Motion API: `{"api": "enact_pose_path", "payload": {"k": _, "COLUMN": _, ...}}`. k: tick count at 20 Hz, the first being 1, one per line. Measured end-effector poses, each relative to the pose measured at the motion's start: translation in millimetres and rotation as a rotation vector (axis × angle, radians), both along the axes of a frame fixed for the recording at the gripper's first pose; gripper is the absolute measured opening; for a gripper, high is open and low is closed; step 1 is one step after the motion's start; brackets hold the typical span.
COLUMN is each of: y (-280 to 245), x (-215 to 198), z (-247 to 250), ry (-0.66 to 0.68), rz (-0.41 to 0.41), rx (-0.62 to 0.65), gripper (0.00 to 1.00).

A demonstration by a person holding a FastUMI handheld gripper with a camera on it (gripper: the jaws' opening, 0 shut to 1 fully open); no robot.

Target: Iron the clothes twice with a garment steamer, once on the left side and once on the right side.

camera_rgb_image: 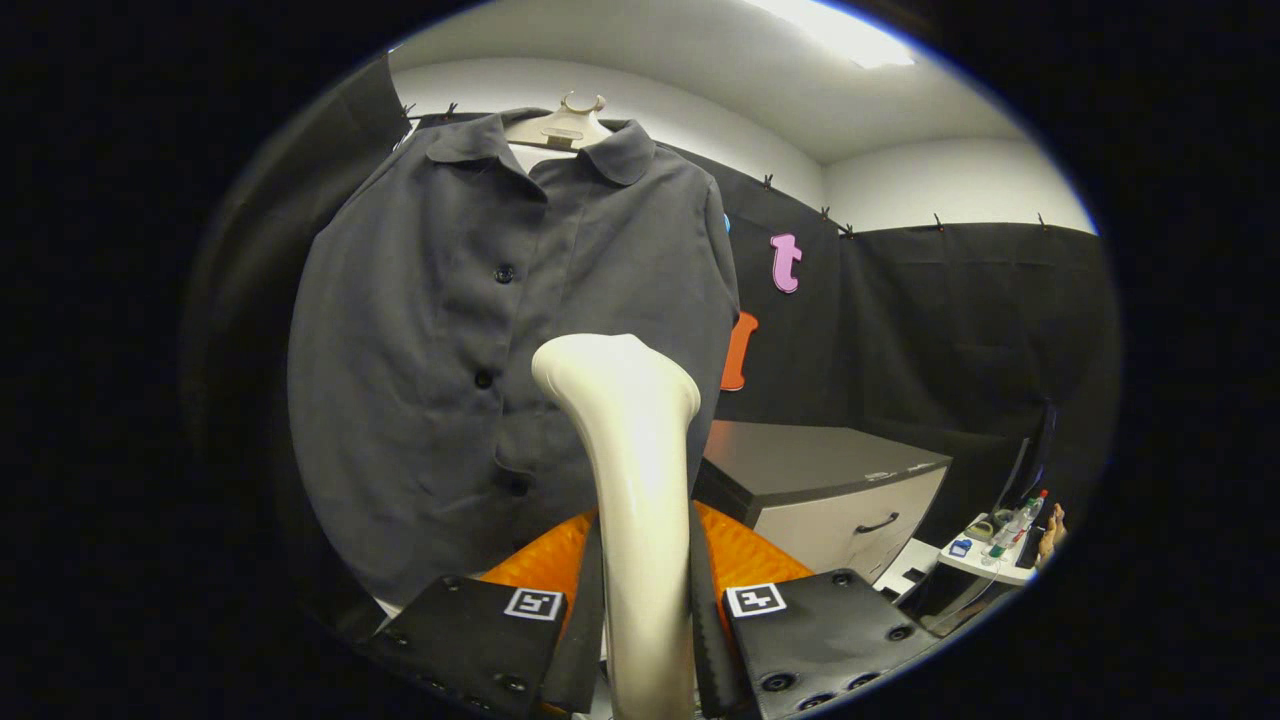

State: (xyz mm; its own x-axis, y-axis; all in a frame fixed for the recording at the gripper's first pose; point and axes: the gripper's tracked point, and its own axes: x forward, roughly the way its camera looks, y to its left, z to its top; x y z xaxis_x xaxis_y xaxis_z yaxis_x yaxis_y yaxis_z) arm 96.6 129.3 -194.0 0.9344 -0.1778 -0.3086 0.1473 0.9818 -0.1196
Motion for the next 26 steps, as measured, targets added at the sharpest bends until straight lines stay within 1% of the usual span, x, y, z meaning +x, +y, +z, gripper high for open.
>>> {"api": "enact_pose_path", "payload": {"k": 9, "y": 14, "x": -44, "z": -65, "ry": 0.145, "rz": 0.028, "rx": 0.006, "gripper": 0.46}}
{"api": "enact_pose_path", "payload": {"k": 17, "y": 15, "x": -74, "z": -122, "ry": 0.275, "rz": 0.026, "rx": 0.02, "gripper": 0.46}}
{"api": "enact_pose_path", "payload": {"k": 19, "y": 15, "x": -77, "z": -125, "ry": 0.286, "rz": 0.029, "rx": 0.021, "gripper": 0.46}}
{"api": "enact_pose_path", "payload": {"k": 22, "y": 16, "x": -80, "z": -117, "ry": 0.281, "rz": 0.027, "rx": 0.014, "gripper": 0.46}}
{"api": "enact_pose_path", "payload": {"k": 24, "y": 14, "x": -77, "z": -100, "ry": 0.255, "rz": 0.024, "rx": 0.005, "gripper": 0.46}}
{"api": "enact_pose_path", "payload": {"k": 26, "y": 14, "x": -72, "z": -69, "ry": 0.204, "rz": 0.02, "rx": -0.006, "gripper": 0.46}}
